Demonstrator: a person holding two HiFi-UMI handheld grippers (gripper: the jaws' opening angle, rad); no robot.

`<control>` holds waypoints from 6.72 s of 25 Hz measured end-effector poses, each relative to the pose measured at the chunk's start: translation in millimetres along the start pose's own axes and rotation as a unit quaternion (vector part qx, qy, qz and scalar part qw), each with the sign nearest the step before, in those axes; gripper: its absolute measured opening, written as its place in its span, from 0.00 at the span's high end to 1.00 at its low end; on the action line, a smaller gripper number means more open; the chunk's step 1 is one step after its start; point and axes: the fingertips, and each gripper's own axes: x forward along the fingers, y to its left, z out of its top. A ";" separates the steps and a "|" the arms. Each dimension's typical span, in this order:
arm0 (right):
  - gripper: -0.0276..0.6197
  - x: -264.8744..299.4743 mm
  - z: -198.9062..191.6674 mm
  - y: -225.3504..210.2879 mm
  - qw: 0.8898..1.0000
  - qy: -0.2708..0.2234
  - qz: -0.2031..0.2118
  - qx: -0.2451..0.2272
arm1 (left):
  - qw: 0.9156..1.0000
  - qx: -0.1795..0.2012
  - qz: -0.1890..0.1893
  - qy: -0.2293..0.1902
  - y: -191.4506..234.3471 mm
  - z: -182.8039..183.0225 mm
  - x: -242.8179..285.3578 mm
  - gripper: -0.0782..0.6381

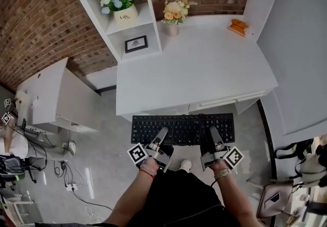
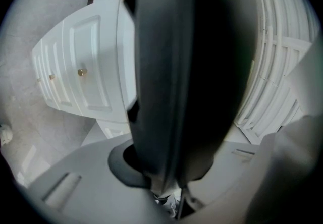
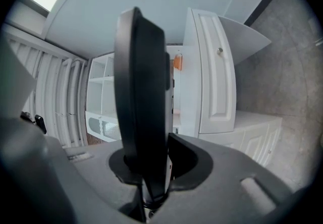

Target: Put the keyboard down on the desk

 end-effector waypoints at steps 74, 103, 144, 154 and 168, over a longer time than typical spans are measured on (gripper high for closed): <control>0.86 307.5 117.4 -91.9 0.981 0.069 -0.167 0.074 | 0.989 -0.063 0.126 -0.049 77.5 165.1 252.9 0.76; 0.72 307.0 116.9 -89.7 0.970 0.137 -0.178 0.089 | 0.871 0.343 0.265 0.232 74.5 88.6 217.9 0.81; 0.96 236.3 91.8 -100.8 0.802 0.465 -0.233 -0.295 | 0.843 0.330 0.341 0.256 96.9 91.0 222.5 0.90; 0.96 233.5 97.7 -80.2 0.788 0.465 -0.176 -0.363 | 0.830 0.372 0.337 0.242 90.2 104.4 205.1 0.89; 0.96 267.1 131.2 12.7 0.760 0.299 -0.013 -0.577 | 0.816 0.495 0.279 0.105 28.6 153.9 181.5 0.90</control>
